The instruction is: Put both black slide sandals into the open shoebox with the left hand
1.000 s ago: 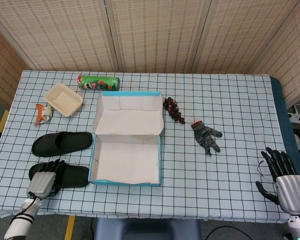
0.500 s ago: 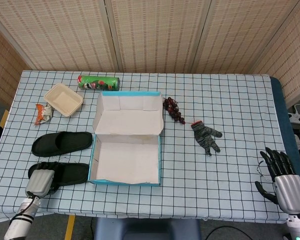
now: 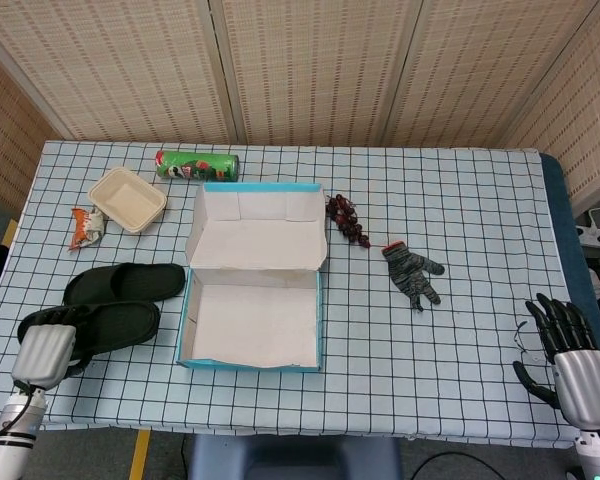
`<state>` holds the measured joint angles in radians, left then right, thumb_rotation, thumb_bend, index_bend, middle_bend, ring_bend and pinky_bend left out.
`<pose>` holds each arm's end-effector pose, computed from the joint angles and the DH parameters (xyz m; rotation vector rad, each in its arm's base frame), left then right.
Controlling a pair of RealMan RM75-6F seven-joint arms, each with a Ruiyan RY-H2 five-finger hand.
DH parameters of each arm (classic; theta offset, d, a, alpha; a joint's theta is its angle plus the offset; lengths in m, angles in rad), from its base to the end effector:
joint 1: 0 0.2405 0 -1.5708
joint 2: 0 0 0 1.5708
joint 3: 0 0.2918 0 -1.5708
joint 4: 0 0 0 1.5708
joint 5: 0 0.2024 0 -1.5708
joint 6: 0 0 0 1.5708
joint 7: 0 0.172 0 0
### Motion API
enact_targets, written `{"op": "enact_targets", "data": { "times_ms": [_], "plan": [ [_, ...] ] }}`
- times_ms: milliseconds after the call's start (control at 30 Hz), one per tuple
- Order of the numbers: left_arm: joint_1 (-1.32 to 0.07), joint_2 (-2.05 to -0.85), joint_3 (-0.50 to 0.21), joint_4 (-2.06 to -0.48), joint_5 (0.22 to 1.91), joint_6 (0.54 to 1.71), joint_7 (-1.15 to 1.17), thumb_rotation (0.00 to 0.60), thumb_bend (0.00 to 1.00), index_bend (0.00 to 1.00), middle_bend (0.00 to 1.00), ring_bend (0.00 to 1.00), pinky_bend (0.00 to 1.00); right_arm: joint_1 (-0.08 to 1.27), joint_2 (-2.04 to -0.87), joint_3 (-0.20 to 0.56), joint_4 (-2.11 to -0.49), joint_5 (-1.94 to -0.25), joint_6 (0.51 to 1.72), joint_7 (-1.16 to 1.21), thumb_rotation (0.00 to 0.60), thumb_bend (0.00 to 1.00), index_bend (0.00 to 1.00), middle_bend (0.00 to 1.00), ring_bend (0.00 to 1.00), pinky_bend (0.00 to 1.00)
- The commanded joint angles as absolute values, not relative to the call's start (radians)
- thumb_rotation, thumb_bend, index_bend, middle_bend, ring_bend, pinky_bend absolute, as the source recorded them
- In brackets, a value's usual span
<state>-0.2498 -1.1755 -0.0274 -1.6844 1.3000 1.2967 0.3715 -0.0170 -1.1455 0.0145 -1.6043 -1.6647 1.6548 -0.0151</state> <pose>-0.3264 0.2550 0.1302 -1.5588 -0.8559 -0.6266 -0.3246 -0.1678 0.1833 1.3855 -0.8080 1.0063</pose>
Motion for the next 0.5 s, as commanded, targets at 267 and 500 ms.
{"op": "enact_targets", "data": {
  "times_ms": [267, 500],
  "plan": [
    [-0.352, -0.952, -0.14, -2.036, 1.245, 1.227, 0.437, 0.6, 0.57, 0.6, 0.72, 0.61, 0.6, -0.012, -1.147, 0.013, -1.601, -1.662, 1.64, -0.01, 0.6, 0.2, 0.0, 0.0, 0.0, 0.0],
    [-0.551, -0.9, -0.2, -2.139, 1.057, 0.896, 0.336, 0.6, 0.58, 0.6, 0.72, 0.62, 0.6, -0.012, -1.142, 0.014, -1.603, -1.665, 1.642, 0.002, 0.6, 0.2, 0.0, 0.0, 0.0, 0.0]
  ]
}}
